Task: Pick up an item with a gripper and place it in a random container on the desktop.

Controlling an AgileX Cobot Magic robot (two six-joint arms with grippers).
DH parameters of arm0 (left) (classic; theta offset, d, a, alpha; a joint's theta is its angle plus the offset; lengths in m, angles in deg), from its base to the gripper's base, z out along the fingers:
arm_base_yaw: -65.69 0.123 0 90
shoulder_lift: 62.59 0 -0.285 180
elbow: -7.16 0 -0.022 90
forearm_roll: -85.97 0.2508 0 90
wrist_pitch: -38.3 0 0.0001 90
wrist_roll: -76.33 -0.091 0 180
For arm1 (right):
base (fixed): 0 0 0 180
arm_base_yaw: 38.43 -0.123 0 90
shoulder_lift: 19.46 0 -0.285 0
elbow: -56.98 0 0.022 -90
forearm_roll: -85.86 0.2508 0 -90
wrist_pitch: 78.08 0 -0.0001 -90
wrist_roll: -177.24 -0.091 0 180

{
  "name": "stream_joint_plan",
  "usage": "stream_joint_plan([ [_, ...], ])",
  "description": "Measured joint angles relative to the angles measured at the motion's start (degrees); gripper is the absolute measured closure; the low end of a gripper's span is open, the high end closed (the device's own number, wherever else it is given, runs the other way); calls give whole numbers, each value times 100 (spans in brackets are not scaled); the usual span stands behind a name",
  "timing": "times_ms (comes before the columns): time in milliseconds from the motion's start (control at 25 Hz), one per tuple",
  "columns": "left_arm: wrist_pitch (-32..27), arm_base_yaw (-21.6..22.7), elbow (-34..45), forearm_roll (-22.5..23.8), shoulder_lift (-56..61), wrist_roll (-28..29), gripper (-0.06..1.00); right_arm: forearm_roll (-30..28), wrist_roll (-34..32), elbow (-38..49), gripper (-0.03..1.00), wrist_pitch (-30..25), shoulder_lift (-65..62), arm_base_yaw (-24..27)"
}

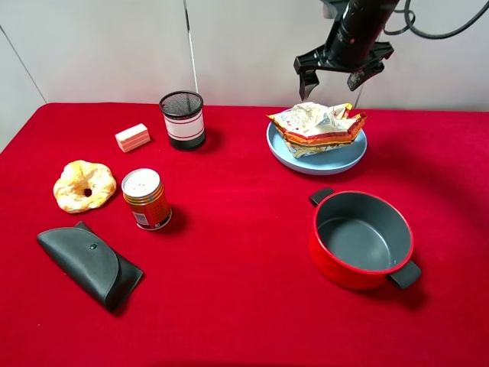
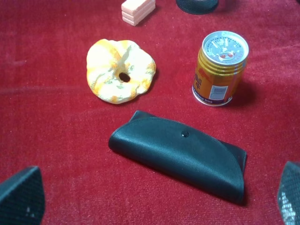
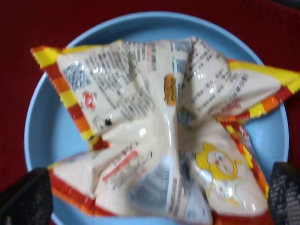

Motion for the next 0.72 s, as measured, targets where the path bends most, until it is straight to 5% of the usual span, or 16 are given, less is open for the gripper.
stream_joint_plan([
  [480, 0, 0, 0, 0, 0, 0, -5, 150, 0, 0, 28, -1260, -571, 0],
  [720, 0, 0, 0, 0, 0, 0, -5, 309, 0, 0, 28, -1376, -844, 0],
])
